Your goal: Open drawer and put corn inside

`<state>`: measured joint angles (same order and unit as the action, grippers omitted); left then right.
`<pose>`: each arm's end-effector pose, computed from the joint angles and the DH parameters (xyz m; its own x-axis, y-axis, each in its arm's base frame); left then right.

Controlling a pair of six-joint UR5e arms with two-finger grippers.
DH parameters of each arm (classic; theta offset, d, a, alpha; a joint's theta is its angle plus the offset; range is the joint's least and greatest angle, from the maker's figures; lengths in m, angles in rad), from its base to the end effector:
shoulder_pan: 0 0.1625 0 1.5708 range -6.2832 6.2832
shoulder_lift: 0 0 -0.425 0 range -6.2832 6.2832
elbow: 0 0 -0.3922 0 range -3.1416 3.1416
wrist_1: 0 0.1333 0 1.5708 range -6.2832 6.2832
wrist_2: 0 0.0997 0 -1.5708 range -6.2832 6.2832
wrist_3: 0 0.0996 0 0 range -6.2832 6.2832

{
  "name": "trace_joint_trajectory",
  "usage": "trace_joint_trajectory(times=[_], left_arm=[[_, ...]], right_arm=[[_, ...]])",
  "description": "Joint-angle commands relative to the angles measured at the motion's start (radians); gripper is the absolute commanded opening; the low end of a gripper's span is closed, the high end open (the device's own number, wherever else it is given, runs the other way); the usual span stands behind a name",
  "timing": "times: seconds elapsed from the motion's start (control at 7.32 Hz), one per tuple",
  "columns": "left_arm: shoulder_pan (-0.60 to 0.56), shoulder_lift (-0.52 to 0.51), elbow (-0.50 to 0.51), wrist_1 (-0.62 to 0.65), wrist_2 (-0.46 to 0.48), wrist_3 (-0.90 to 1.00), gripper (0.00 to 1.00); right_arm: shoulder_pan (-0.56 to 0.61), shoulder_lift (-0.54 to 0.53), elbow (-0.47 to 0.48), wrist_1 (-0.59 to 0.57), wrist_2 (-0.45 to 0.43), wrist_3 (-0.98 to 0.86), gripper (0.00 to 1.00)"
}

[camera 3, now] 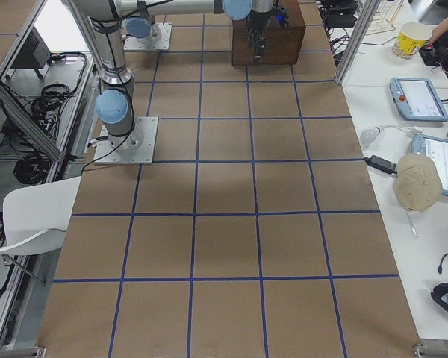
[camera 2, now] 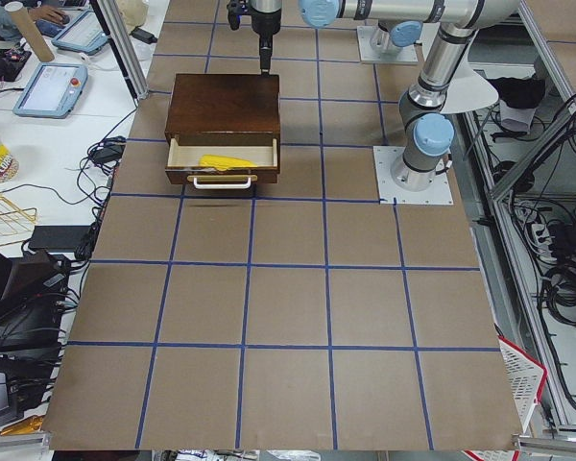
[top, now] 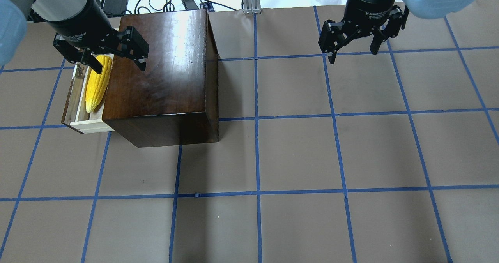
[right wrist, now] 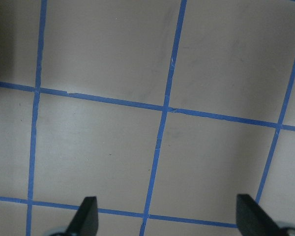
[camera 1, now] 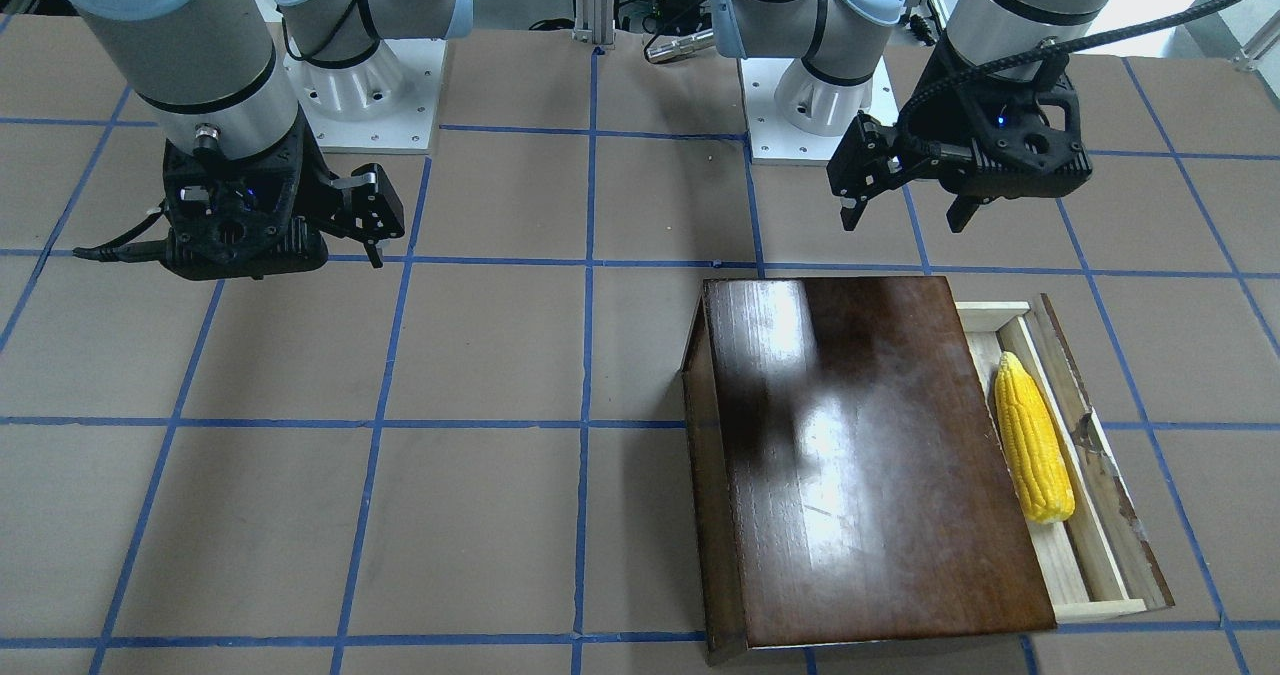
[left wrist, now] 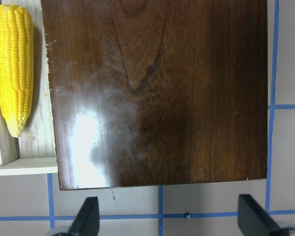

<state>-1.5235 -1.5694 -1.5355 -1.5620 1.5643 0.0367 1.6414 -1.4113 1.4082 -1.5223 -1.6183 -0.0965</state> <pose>-0.1104 -0.5012 0.5069 -0.9999 -0.0103 0.0048 -0.0106 0.9989 -0.0457 0.1674 -0.5443 0.4794 -0.9848 -0.1683 0.0428 -0.1661 0.9848 0.0497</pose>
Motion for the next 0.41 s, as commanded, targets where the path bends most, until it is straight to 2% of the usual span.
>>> trace_joint_trajectory(times=[0.0,0.27], left_arm=[[-0.004,0.002,-0.001,-0.010,0.000,0.000,1.00],[-0.004,-0.003,-0.002,-0.010,-0.001,0.000,1.00]], right_arm=[[0.000,0.000,0.000,-0.001,0.000,0.001,1.00],[0.000,0.000,0.000,-0.001,0.000,0.000,1.00]])
